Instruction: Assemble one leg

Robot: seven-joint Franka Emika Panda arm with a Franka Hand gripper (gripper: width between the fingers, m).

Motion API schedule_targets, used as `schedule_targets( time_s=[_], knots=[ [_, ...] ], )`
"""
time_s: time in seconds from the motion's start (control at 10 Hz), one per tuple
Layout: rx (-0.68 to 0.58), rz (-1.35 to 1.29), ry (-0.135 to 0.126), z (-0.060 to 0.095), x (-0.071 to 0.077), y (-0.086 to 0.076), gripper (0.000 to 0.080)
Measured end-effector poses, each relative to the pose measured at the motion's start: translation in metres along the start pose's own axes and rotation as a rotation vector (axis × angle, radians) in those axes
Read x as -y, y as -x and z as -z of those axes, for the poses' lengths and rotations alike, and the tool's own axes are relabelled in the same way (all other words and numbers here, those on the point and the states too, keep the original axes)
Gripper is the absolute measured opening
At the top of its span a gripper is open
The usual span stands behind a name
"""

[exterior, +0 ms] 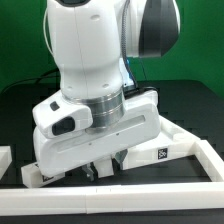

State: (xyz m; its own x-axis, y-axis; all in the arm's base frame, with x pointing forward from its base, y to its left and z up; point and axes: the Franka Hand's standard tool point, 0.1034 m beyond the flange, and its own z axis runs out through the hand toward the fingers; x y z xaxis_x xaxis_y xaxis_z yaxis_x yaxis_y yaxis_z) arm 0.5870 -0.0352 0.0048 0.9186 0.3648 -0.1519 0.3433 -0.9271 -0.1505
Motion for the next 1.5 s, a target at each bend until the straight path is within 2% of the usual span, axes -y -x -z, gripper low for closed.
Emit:
schedule_targets(
  time_s=[0.3,0.5,0.7,0.8,0.9,1.1,1.3,1.4,1.5],
  knots=[
    [0.003,-0.002,-0.002,0.001,-0.001,0.001,0.0294],
    [0.033,-0.018,-0.017,0.025,-0.009,0.009,0.0294],
    [0.029,-0.015,-0.003,0.055,-0.021,0.033,0.0294],
    [0.026,-0.006,0.000,0.061,-0.033,0.045,0.0294],
    [0.025,-0.024,0.000,0.062,-0.042,0.051,0.0294],
    [0.030,-0.013,-0.003,0.059,-0.035,0.048,0.0294],
    [0.021,-0.024,0.003,0.056,-0.037,0.049,0.0294],
    [-0.019,-0.064,0.033,0.043,-0.043,0.055,0.0294],
    [-0.019,-0.056,0.037,0.032,-0.050,0.079,0.0294]
  ],
)
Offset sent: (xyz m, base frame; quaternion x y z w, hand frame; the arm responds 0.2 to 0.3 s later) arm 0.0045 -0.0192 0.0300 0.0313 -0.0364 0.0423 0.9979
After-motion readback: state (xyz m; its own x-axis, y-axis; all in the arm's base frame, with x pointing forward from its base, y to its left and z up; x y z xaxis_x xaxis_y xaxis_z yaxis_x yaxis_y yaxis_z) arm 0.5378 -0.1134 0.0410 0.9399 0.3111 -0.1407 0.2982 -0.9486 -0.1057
